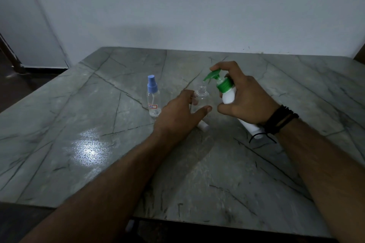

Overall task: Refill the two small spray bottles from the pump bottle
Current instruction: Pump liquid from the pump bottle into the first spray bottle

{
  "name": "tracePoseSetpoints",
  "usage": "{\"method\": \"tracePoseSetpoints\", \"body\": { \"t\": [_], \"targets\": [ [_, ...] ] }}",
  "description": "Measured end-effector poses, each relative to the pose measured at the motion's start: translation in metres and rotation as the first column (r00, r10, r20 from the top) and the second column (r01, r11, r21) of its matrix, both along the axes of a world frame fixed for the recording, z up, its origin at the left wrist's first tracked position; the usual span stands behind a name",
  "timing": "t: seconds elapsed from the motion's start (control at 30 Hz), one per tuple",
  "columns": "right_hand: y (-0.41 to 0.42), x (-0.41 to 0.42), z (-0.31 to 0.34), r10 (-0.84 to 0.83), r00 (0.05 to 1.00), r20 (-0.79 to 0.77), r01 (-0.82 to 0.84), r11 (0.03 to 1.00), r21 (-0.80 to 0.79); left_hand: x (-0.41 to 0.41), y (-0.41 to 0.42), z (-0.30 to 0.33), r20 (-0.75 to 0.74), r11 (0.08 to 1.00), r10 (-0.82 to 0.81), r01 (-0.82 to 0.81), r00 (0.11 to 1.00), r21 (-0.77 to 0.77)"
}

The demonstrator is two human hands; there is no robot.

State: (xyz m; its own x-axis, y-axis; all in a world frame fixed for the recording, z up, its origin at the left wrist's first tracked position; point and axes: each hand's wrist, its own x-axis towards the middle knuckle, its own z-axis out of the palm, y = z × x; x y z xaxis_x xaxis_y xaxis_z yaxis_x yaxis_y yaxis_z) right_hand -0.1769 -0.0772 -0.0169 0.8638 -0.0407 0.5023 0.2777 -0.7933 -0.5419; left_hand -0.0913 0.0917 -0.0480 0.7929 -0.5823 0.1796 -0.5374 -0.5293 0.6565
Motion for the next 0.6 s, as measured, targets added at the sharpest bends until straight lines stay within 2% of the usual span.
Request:
{"method": "tracePoseSetpoints", "body": {
  "t": [0.6],
  "targets": [
    [-0.0002,0.0015,-0.0009,-0.022,1.000,-0.016,0.021,1.000,-0.013,-0.0015,-0.0004,0.0012,0.013,1.000,0.009,-0.009,1.000,0.004]
  ]
}}
